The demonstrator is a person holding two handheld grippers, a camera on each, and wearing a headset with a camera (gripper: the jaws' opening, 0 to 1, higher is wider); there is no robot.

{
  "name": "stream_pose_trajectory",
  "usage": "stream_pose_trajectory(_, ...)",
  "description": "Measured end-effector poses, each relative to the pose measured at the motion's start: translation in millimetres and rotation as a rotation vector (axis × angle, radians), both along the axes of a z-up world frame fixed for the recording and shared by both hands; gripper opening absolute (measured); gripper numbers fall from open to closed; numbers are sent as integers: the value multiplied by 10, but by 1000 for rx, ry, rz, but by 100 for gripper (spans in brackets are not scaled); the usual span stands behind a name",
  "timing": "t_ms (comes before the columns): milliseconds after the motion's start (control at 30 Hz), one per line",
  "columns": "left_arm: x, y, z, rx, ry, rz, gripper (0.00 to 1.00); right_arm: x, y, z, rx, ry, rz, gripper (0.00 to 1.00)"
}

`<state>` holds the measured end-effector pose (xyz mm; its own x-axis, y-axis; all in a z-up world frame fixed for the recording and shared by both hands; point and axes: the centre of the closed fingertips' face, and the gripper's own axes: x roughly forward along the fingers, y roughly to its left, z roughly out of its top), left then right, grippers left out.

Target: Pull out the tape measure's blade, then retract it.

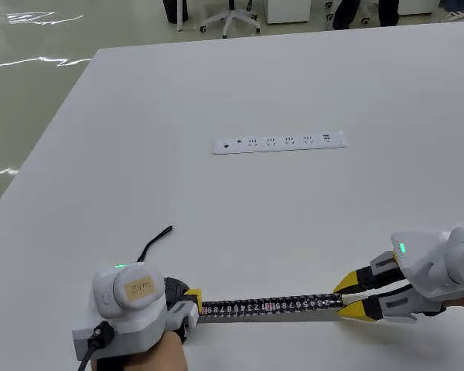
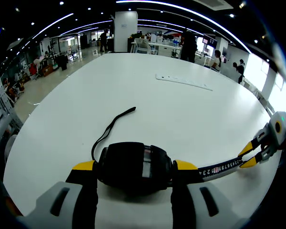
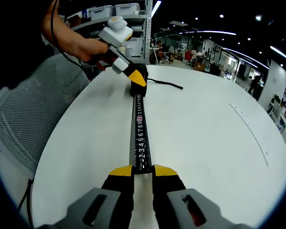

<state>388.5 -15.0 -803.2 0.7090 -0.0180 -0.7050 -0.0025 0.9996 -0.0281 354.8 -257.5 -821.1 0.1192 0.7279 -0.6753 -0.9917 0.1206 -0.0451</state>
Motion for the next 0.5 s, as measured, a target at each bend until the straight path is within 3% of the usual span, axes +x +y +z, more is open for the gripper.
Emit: stream_pose_trajectory(500, 3, -3, 3, -3, -5, 1, 57, 12, 42, 18, 4, -1, 3, 13)
